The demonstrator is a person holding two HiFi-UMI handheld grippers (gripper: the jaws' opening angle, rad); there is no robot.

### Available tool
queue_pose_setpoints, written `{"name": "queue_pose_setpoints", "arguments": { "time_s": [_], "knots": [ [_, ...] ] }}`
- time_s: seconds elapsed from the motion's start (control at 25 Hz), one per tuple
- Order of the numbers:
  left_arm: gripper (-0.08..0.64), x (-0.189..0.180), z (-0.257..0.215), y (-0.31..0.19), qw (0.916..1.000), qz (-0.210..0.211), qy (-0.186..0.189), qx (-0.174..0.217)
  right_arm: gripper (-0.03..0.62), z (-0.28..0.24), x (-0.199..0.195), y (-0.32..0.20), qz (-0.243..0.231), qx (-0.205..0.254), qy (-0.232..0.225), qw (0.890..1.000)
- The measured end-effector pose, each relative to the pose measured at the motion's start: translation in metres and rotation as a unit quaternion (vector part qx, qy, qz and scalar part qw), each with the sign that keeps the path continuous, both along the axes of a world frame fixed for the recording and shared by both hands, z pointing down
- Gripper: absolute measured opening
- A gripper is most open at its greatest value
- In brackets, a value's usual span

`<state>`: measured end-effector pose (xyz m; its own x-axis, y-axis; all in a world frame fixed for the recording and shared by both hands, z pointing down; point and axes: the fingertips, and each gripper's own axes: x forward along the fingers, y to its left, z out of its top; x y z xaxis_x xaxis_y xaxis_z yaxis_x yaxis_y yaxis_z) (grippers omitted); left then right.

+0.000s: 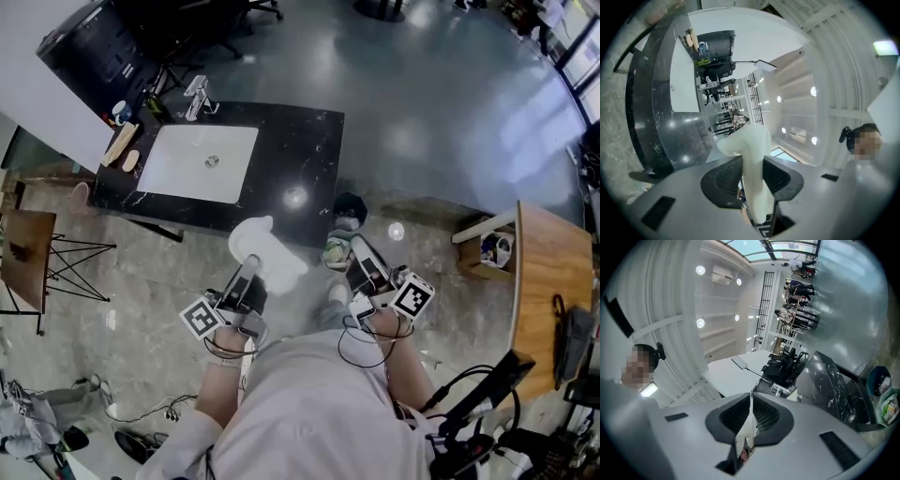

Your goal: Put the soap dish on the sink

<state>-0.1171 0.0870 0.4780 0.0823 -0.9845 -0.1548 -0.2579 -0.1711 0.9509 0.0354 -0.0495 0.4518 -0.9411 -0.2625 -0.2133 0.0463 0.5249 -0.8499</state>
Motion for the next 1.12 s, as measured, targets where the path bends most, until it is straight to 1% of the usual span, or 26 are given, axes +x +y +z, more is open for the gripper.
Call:
{"name": "queue_pose_setpoints", "arguments": {
  "time_s": [0.24,0.4,0.6,0.68,0.8,0.88,1.12],
  "knots": [
    [0.124,-0.019,-0.003,-0.045,0.9987,-0.05,0.005,-0.002,0.032,0.001,-0.025,-0.065,-0.039,0.0,0.011,0.999],
    [0.124,-0.027,0.002,-0.07,0.9966,-0.082,0.009,-0.009,0.032,0.0,-0.037,-0.1,-0.064,-0.006,0.007,0.998],
    [0.124,-0.037,0.004,-0.098,0.9945,-0.102,0.013,-0.015,0.032,0.002,-0.04,-0.134,-0.074,-0.013,0.012,0.997],
    [0.124,-0.043,0.006,-0.107,0.9946,-0.101,0.014,-0.018,0.032,0.002,-0.041,-0.143,-0.068,-0.014,0.011,0.998],
    [0.124,-0.05,0.005,-0.118,0.9961,-0.087,0.01,-0.017,0.032,0.002,-0.043,-0.147,-0.056,-0.017,0.012,0.998],
    [0.124,-0.054,0.005,-0.123,0.9973,-0.072,0.008,-0.015,0.032,0.003,-0.046,-0.146,-0.046,-0.016,0.016,0.999],
    [0.124,-0.075,0.01,-0.135,0.9995,-0.017,0.02,-0.02,0.032,-0.001,-0.068,-0.138,-0.008,-0.013,0.012,1.0]
  ]
}}
